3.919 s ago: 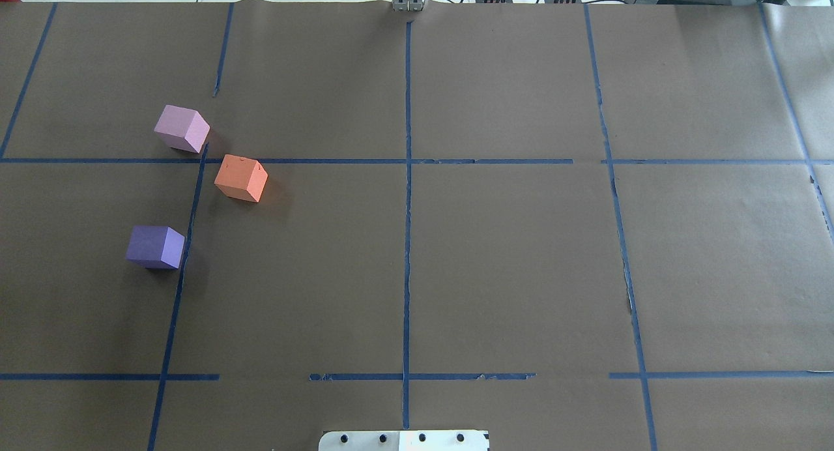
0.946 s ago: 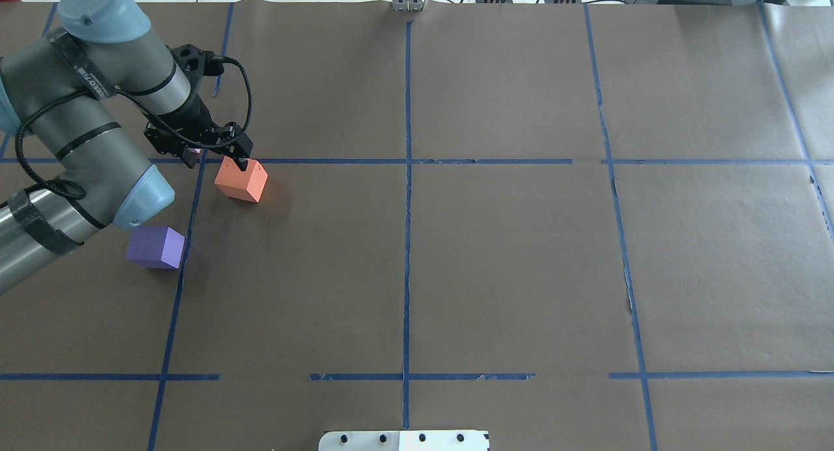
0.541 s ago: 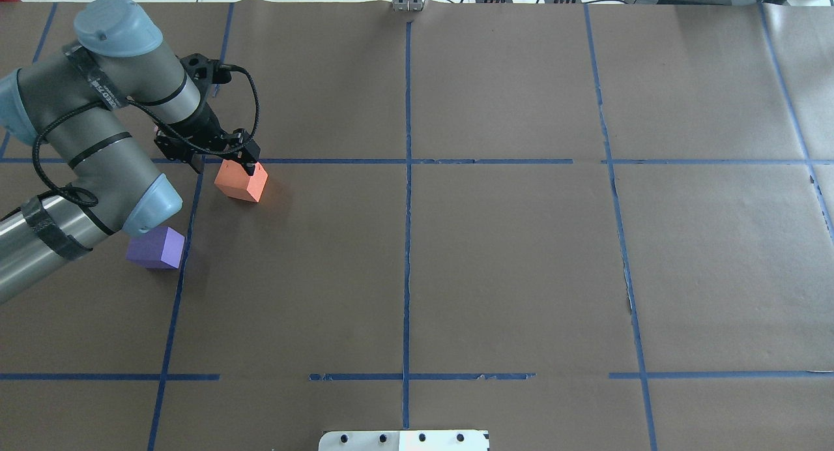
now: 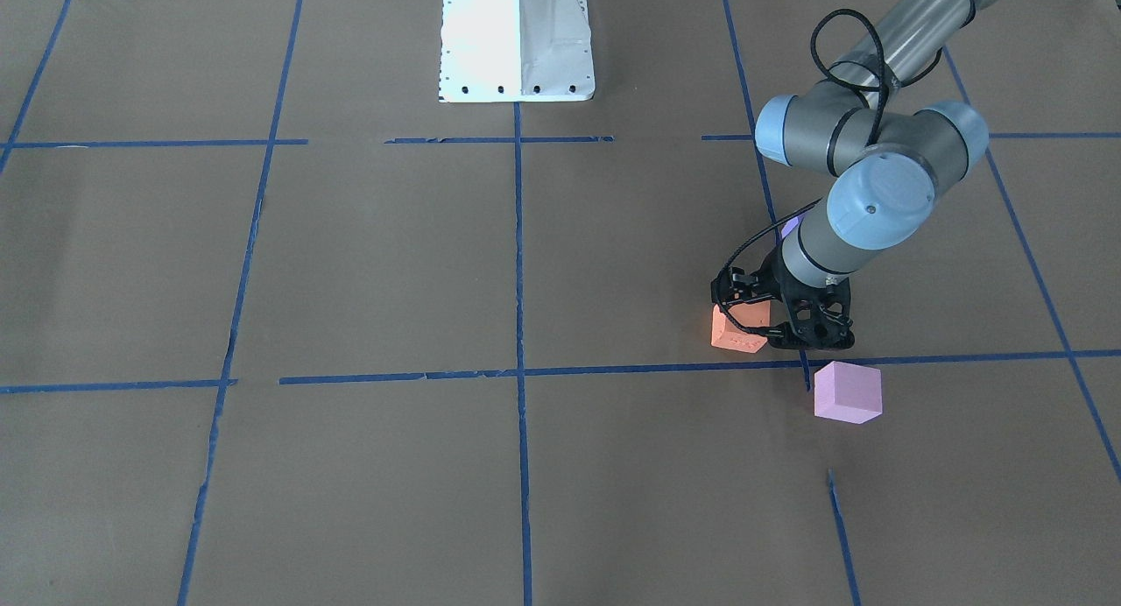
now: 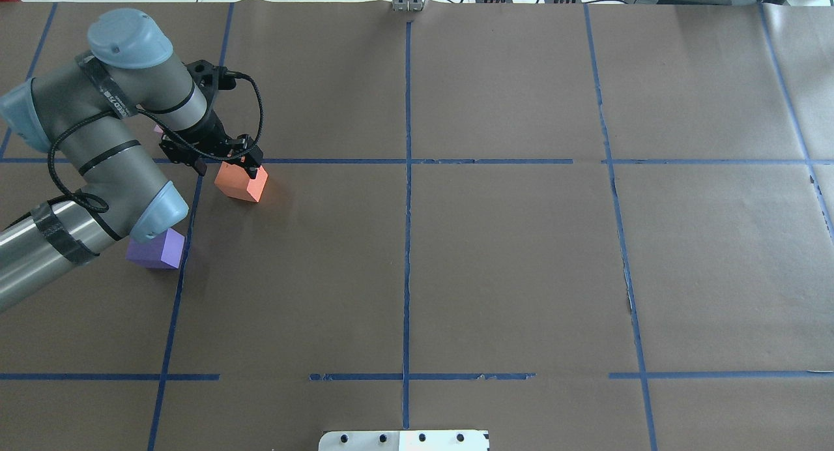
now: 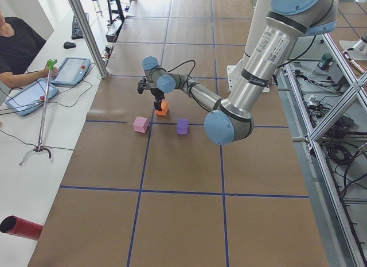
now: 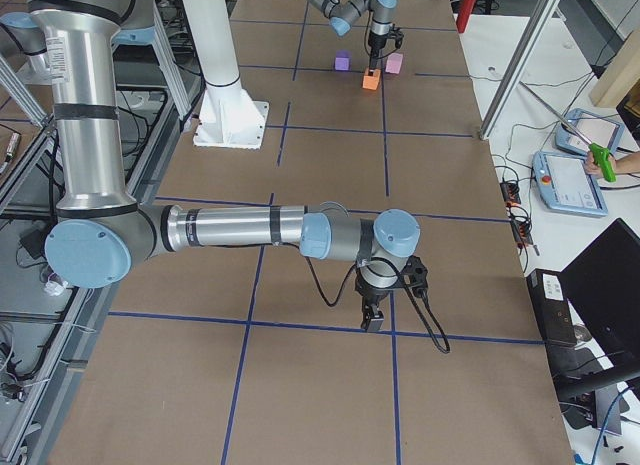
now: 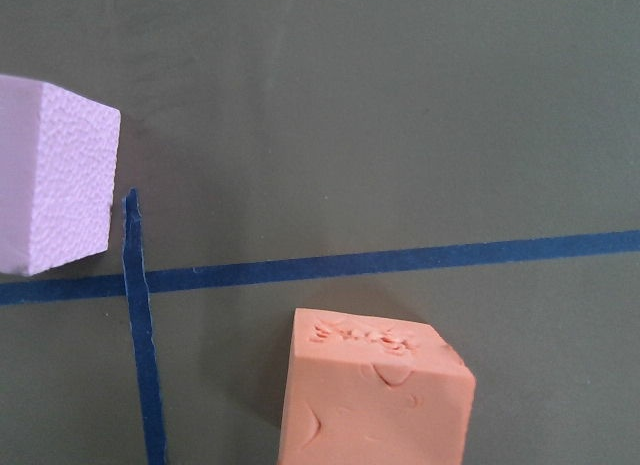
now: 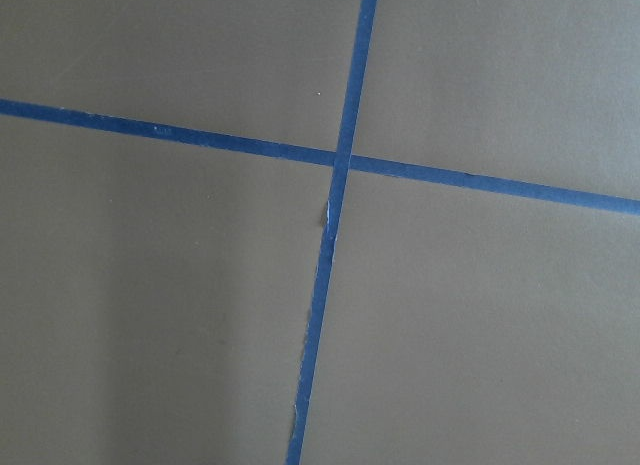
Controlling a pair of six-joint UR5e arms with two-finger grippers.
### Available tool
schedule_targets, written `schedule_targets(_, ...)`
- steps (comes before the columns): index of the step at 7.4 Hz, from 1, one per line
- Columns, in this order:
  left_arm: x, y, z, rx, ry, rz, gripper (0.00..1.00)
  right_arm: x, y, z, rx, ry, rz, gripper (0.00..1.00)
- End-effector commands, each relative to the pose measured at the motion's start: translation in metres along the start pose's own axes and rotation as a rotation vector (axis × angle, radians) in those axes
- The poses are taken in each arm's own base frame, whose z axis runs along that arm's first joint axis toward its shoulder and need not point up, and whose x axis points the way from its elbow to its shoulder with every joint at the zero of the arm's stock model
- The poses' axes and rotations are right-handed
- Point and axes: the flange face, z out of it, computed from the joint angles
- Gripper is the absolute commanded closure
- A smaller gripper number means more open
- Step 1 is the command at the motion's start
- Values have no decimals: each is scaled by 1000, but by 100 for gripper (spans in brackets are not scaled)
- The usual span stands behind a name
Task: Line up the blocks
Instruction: 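Lower the left gripper around the orange cube and close it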
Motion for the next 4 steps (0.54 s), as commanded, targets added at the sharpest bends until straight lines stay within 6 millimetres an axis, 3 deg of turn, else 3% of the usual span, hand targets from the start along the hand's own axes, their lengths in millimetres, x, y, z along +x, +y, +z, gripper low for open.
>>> schedule_targets(1,4,1,13,7,19,-7,0,0,0,1,-1,0,0,0)
schedule_targets(4,5,1,23,1,19,-4,0,0,0,0,0,0,1,0)
